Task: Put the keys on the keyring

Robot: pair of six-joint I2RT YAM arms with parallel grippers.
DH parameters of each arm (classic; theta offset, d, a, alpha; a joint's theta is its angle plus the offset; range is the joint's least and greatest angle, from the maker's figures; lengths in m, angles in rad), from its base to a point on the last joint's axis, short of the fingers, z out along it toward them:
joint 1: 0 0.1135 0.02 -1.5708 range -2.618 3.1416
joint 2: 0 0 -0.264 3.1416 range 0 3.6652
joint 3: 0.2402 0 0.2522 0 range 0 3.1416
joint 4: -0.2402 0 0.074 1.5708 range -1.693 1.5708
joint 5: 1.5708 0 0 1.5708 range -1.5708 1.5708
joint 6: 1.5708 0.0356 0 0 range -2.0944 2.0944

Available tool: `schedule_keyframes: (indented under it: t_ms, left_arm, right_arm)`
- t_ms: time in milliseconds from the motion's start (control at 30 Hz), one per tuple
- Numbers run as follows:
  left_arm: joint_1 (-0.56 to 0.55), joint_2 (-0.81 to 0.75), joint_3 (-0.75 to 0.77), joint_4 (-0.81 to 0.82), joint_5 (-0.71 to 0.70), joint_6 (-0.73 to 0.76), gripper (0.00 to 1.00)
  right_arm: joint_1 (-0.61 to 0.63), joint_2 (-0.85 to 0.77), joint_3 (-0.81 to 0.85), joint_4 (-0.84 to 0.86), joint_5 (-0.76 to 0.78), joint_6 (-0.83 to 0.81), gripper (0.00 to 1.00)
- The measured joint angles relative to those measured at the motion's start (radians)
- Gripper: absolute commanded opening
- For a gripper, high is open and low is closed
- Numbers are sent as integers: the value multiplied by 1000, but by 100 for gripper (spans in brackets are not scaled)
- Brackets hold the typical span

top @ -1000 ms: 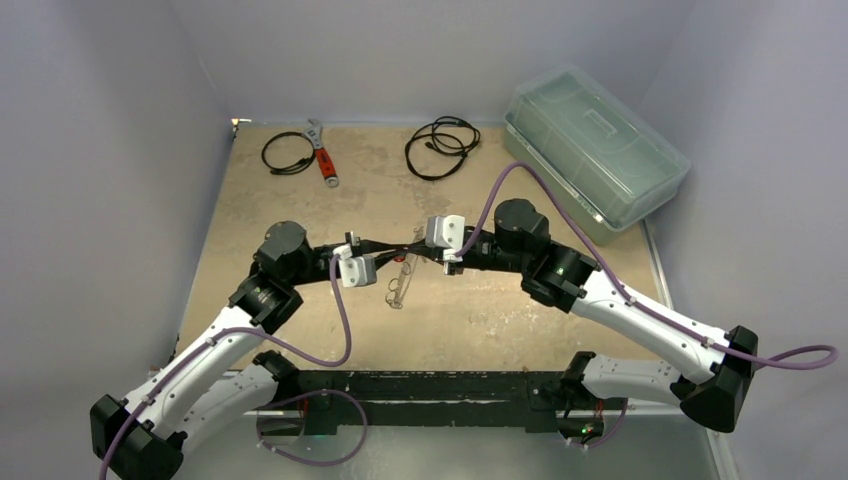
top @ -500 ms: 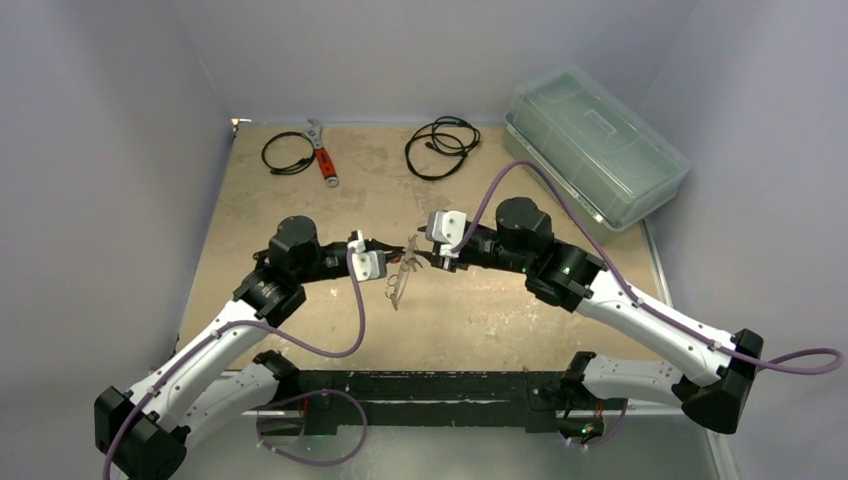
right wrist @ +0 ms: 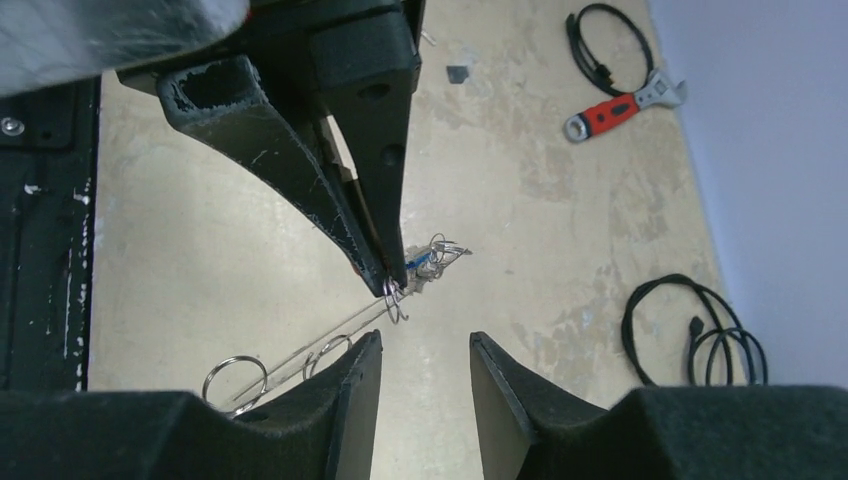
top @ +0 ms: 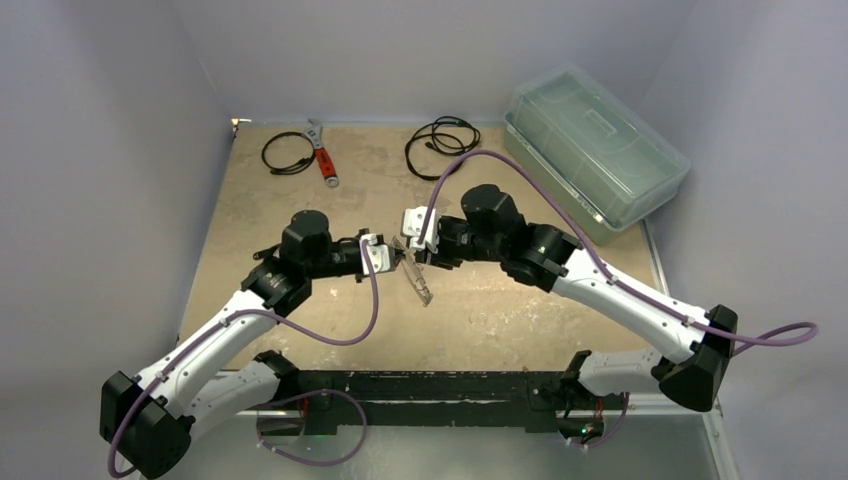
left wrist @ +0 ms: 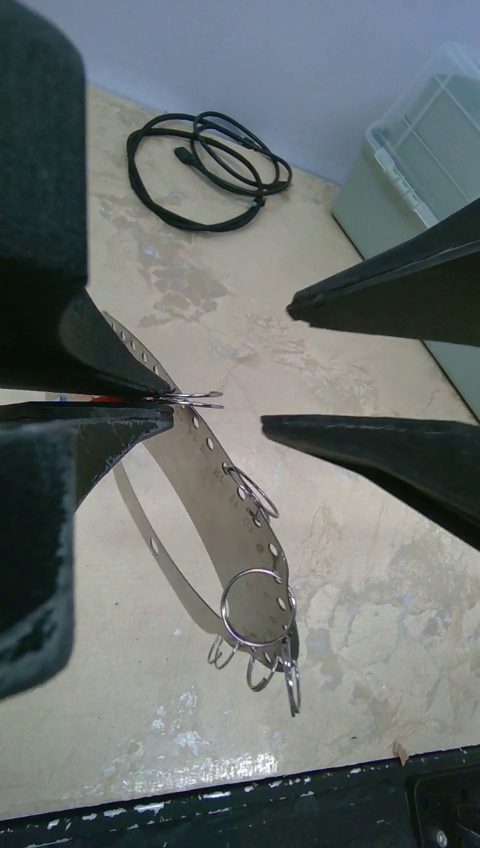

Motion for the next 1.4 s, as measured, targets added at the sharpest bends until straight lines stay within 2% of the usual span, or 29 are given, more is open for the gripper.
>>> schedule_keyframes:
  t_ms: [600,767,867,967,1067,1200,1333,1400]
  left_arm:
    - [0,11,23,-14,46,-20,0]
    - [0,11,23,-14,50,-26,0]
    - [1,11,23,-14,51,-26,0]
    - [3,11,23,-12,51,-26,0]
    - [6,10,23,-13,50,-26,0]
    - [6,4,23,-15,44,-26,1]
    - [8,-10,22,-12,32,-27,23]
    - [8,-26,21,16,33,-34,26]
  right_arm:
    - [9,69,24,-6,-62,-6,27]
    - [10,80,24,-2,-76,-12,18]
    - [10,80,24,-1,-76,-13,9]
    - [11,81,24,-1,-76,-16,7]
    - [11,83,23,1,-75,-20,0]
    - [14,84,22,6,-74,-23,0]
    - [16,80,15,32,-63,-22,0]
    - [16,68,-8,63,-45,-22,0]
